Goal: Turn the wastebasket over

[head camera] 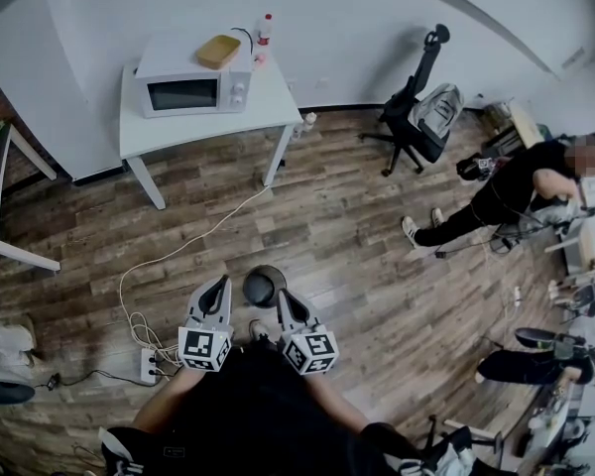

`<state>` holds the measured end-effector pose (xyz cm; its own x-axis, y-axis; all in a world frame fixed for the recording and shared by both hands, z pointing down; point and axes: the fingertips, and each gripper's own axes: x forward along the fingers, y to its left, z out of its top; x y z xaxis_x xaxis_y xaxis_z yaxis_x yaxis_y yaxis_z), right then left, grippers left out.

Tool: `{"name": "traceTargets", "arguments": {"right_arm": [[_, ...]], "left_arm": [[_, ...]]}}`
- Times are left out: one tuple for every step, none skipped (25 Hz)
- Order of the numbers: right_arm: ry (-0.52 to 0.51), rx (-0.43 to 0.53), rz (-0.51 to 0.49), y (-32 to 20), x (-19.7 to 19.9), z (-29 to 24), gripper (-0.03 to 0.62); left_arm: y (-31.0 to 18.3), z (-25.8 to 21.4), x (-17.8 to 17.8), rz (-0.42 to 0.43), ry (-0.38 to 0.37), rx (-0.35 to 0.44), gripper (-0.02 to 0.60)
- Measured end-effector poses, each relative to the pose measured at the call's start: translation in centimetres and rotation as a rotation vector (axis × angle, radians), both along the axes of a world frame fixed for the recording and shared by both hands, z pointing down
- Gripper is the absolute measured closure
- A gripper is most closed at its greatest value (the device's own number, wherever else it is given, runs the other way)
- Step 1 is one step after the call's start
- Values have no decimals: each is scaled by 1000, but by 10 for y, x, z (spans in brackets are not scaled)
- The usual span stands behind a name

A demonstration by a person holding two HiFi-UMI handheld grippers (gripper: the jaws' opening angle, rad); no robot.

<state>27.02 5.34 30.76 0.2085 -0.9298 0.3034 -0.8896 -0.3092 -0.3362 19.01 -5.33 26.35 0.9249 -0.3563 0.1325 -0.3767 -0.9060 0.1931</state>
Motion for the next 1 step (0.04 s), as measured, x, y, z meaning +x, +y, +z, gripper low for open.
{"name": "traceTargets", "arguments": {"right_arm": [[0,1,0,0,0,0,563]], "left_arm": [[0,0,0,2,0,0,551]]}}
